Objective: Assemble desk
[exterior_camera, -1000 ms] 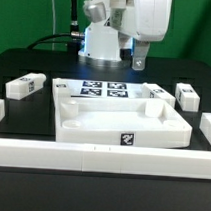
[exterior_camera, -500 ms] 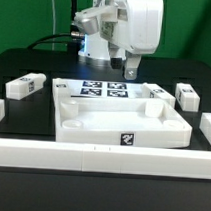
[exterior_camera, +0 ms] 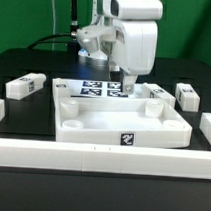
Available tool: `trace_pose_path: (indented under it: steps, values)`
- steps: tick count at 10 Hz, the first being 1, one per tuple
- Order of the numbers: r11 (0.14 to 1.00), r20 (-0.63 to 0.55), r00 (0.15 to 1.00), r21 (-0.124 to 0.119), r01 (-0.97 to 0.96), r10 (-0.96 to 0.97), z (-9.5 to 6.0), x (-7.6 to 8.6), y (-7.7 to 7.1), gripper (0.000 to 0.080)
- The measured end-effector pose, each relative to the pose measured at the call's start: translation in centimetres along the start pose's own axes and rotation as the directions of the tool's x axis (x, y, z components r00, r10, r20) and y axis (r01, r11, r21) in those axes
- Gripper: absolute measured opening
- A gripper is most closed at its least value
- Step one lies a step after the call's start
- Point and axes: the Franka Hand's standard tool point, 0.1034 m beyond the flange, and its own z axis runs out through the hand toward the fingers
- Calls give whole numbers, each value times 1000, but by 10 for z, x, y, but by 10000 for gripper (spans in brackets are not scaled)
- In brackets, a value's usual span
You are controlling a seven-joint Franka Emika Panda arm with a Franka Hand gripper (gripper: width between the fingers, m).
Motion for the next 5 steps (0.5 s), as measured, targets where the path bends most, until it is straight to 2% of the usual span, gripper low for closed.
trace_pose_path:
  steps: [3,5]
  values:
    - [999,-23,1000,44,-15,16,26,10,-8,649]
    - [997,-30,998,56,-47,48,34,16,-7,649]
